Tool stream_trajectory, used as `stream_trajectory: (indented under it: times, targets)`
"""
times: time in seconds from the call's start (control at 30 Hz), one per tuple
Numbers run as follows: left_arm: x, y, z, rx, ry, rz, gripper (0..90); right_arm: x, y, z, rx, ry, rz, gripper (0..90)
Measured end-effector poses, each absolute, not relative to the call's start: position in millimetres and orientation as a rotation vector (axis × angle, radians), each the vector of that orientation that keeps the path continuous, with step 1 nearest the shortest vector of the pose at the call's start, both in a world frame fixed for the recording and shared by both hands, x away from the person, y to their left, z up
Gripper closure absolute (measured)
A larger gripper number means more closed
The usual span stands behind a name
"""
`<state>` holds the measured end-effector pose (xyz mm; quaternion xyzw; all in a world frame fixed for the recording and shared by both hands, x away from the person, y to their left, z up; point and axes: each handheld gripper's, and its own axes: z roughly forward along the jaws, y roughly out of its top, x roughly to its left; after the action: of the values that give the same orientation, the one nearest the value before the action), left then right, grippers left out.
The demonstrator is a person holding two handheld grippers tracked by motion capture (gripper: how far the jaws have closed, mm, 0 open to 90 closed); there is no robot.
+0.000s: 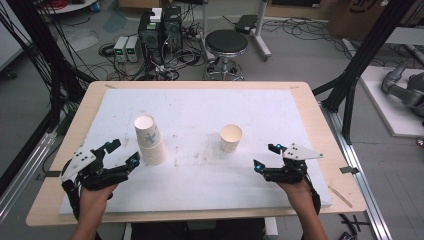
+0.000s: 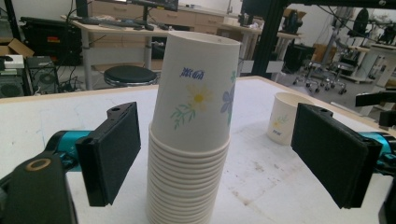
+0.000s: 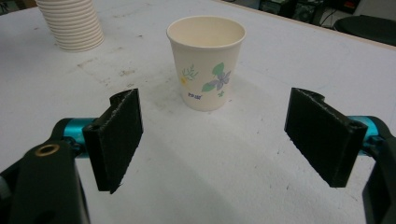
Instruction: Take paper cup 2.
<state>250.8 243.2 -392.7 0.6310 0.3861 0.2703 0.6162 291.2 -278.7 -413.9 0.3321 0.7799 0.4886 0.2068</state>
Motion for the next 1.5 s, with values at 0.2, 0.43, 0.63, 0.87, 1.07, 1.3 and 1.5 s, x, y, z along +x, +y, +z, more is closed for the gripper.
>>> stream_trajectory:
  times: [0.2, 0.43, 0.63, 0.87, 1.07, 1.3, 1.5]
  targets:
    - [264, 238, -381, 1.464, 0.87, 0.615, 15.8, 292, -279, -414, 0.937, 2.169, 1.362, 19.9]
    - [277, 231, -371, 1.487, 0.847, 0.607, 15.8, 290, -279, -415, 0.936, 2.175, 1.357, 19.9]
    - [290, 222, -372, 1.521, 0.855, 0.594, 15.8, 288, -283, -415, 0.944, 2.171, 1.355, 19.9]
    - [309, 215, -371, 1.548, 0.884, 0.604, 16.0, 288, -283, -416, 0.946, 2.173, 1.356, 19.9]
    - [319, 212, -370, 1.572, 0.89, 0.605, 19.5, 289, -283, -417, 0.952, 2.18, 1.357, 20.0]
    - [321, 212, -370, 1.583, 0.876, 0.601, 30.4, 289, -284, -417, 0.951, 2.178, 1.356, 20.0]
    - [321, 212, -368, 1.59, 0.868, 0.605, 32.5, 289, -284, -417, 0.949, 2.179, 1.354, 20.0]
